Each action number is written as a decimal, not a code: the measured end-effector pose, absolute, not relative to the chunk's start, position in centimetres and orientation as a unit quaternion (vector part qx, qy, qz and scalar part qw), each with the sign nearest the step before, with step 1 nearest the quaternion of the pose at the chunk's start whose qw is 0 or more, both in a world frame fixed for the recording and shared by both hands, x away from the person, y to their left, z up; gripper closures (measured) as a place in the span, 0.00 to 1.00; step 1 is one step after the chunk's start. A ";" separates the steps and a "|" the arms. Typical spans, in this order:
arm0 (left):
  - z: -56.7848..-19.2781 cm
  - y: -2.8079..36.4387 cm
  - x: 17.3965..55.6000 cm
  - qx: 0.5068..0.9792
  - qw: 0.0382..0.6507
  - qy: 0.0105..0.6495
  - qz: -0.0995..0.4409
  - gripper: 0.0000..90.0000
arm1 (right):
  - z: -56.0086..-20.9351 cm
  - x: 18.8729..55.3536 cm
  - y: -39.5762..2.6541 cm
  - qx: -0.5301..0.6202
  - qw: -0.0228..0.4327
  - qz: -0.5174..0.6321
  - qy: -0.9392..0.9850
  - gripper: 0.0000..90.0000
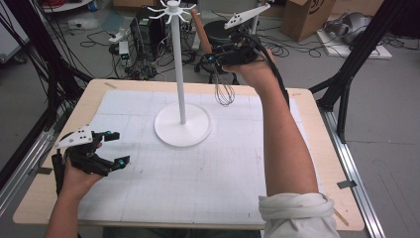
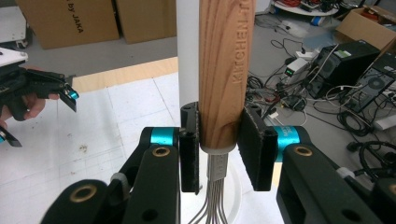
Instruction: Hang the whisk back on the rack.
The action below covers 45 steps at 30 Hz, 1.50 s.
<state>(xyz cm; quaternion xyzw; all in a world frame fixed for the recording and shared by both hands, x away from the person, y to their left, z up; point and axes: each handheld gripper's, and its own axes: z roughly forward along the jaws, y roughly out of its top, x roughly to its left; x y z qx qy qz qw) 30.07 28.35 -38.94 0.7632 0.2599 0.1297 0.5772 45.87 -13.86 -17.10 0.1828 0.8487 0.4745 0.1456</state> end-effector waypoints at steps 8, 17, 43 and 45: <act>-39.0 28.3 30.1 0.763 0.577 0.260 0.127 0.03 | -17.3 45.6 -12.9 0.170 0.148 0.464 0.857 0.76; -39.0 28.4 30.1 0.764 0.577 0.260 0.127 0.03 | -17.5 45.2 -12.3 0.160 0.157 0.452 0.863 0.64; -38.9 28.2 30.0 0.766 0.575 0.257 0.126 0.03 | -21.9 42.0 -16.6 0.172 0.147 0.472 0.852 0.36; -38.9 28.1 30.0 0.766 0.575 0.257 0.125 0.03 | -22.1 41.6 -16.9 0.172 0.147 0.477 0.849 0.35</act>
